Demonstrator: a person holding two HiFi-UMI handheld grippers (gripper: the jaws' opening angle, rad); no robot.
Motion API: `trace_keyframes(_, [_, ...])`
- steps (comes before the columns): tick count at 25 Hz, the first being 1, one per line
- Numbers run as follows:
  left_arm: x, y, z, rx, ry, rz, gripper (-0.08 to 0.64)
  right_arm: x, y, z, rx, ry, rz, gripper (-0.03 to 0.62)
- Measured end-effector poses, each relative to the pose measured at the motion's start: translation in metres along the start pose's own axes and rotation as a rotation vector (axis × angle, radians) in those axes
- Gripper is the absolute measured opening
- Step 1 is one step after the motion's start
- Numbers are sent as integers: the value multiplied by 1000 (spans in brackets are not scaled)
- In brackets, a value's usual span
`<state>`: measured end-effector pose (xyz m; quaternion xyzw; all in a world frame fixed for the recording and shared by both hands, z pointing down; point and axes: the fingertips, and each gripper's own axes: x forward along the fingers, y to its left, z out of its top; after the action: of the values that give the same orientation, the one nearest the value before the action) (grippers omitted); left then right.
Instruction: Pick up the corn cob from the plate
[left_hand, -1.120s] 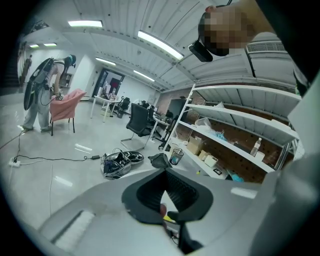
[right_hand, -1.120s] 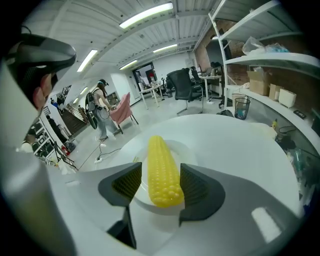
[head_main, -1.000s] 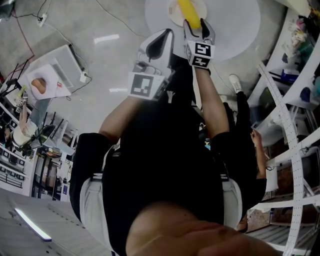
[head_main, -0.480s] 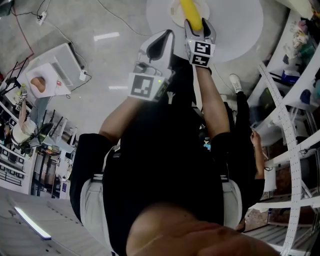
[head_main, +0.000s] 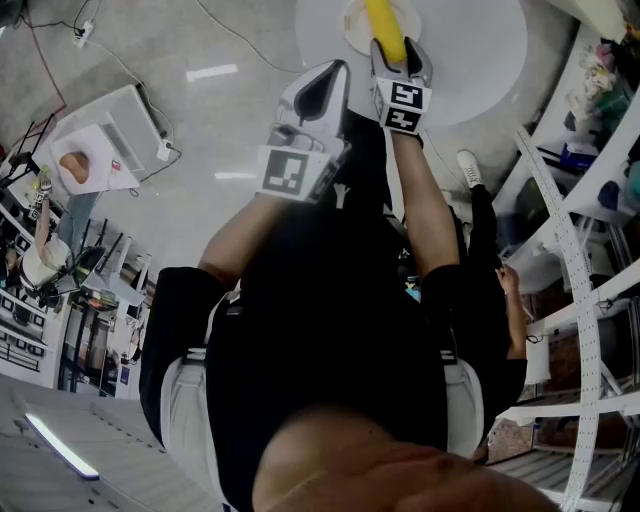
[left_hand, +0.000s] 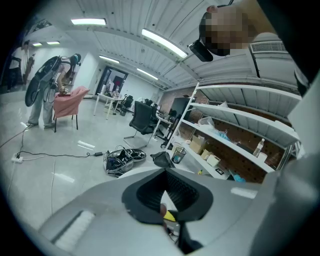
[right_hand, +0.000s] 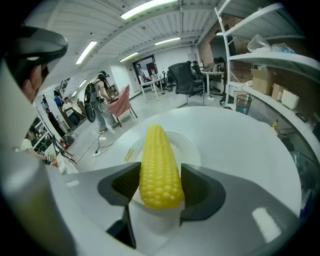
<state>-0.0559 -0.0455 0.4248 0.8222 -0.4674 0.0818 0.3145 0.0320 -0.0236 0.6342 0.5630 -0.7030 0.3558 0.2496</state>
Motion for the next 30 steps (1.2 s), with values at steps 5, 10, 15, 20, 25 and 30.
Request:
trace_keyframes(5, [-4, 3, -1, -3, -1, 5, 5, 0, 1, -1, 26, 2, -2, 261])
trace_keyframes(10, [-5, 3, -2, -2, -1, 9, 5, -1, -1, 1, 44, -4, -8, 261])
trace_keyframes(15, [-6, 5, -2, -2, -4, 7, 5, -2, 0, 2, 57, -5, -9, 259])
trace_keyframes(20, [-9, 0, 1, -4, -13, 7, 5, -9, -2, 2, 64, -6, -12, 259])
trace_keyframes(25, [-12, 0, 2, -3, -18, 5, 5, -12, 0, 1, 70, -11, -14, 259])
trace_keyframes(30, [-15, -2, 2, -2, -23, 5, 5, -16, 1, 1, 74, -22, -13, 259])
